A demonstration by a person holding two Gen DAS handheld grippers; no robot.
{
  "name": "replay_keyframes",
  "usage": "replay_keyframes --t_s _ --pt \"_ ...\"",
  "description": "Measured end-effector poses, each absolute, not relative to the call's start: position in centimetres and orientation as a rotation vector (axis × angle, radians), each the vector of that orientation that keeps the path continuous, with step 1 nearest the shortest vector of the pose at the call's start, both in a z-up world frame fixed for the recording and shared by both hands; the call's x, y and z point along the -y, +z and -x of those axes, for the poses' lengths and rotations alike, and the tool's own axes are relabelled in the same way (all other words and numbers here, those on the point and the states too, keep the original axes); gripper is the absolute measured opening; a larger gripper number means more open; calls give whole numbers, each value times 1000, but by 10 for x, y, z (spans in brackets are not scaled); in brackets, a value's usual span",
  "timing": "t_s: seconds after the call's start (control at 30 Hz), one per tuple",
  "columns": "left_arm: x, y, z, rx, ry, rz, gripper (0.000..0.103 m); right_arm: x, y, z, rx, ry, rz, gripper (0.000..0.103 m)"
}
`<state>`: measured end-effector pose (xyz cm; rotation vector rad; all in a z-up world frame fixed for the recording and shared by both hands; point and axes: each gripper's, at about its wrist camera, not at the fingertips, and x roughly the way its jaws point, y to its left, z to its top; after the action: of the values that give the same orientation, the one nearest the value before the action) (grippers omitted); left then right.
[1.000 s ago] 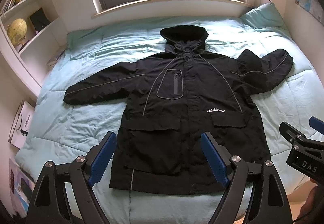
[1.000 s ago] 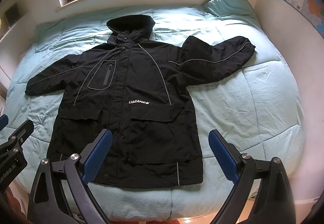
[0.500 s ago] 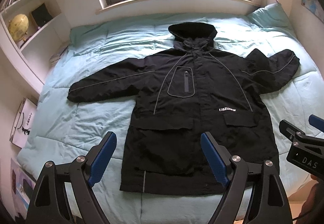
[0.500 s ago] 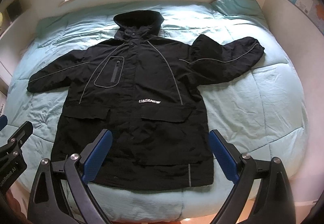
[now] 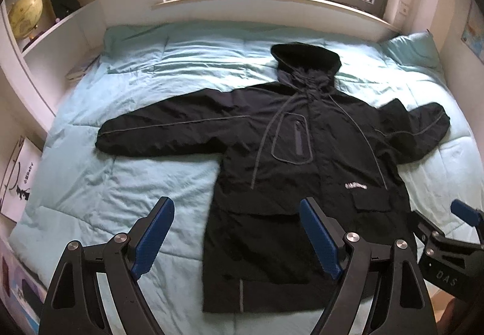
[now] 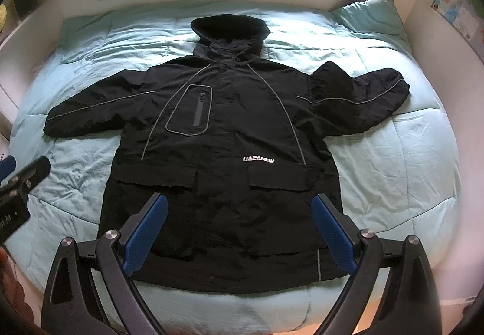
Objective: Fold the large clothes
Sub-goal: 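Grasp the black sleeve cuff with the left tool and lift it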
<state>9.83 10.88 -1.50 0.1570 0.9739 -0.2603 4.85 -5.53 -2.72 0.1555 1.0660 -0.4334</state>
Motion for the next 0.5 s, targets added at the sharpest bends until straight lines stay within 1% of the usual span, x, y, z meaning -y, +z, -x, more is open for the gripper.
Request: replay_keyframes --t_s 0.23,0.33,0.43,0.5 --pt "-159 -40 -149 -1058 -186 -80 86 36 -36 -79 -1072 -449 -174 96" --pt "-186 -50 -170 -1055 -150 -41 86 26 -42 -95 -1080 -435 -184 96" --pt "-219 -61 -196 -1052 -200 96 86 11 -48 -115 -1094 -419 -152 96" --pt "-257 -73 -216 -1001 -168 245 86 2 -53 -129 -1106 -408 -133 96"
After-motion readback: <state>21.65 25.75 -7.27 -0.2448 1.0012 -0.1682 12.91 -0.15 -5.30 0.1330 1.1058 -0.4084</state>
